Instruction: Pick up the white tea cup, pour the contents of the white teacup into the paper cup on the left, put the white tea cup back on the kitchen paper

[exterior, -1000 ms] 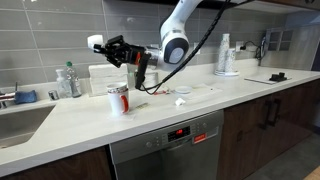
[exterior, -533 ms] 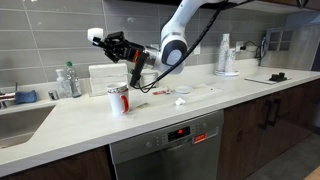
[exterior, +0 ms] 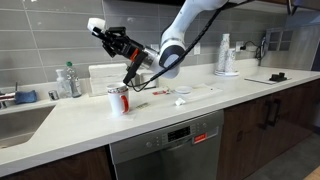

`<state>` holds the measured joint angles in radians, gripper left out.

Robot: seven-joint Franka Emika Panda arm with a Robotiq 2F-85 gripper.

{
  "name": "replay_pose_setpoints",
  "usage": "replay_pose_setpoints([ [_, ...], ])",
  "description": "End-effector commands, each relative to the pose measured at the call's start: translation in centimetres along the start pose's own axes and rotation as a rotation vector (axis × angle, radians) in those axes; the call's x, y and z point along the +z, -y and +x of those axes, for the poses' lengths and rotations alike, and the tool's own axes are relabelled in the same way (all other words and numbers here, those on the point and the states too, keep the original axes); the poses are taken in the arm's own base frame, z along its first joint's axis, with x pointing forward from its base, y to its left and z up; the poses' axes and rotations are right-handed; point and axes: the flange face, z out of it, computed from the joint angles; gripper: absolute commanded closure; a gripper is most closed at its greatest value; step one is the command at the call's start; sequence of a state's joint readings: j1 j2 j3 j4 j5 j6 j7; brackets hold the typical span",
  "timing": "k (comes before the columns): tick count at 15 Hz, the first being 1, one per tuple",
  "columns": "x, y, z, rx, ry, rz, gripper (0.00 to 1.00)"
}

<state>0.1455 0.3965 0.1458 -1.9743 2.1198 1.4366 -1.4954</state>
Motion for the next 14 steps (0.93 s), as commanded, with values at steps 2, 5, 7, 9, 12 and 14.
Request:
replay_pose_setpoints([
  [2,0.40,-1.28,-0.11,0.032,0.016,0.001,0.97],
  [5,0.40,-1.53,-0.21,0.045,0.017,-0.003,0.97],
  [7,0.45,-1.62,-0.18,0.052,0.024,-0.009,0.97],
  [9,0.45,-1.55,-0.02,0.055,0.028,-0.011,0.97],
  [12,0.30,-1.18,0.23,0.053,0.027,0.005,0.97],
  [14,0.06,-1.12,0.10,0.089,0.072,-0.047,0.97],
])
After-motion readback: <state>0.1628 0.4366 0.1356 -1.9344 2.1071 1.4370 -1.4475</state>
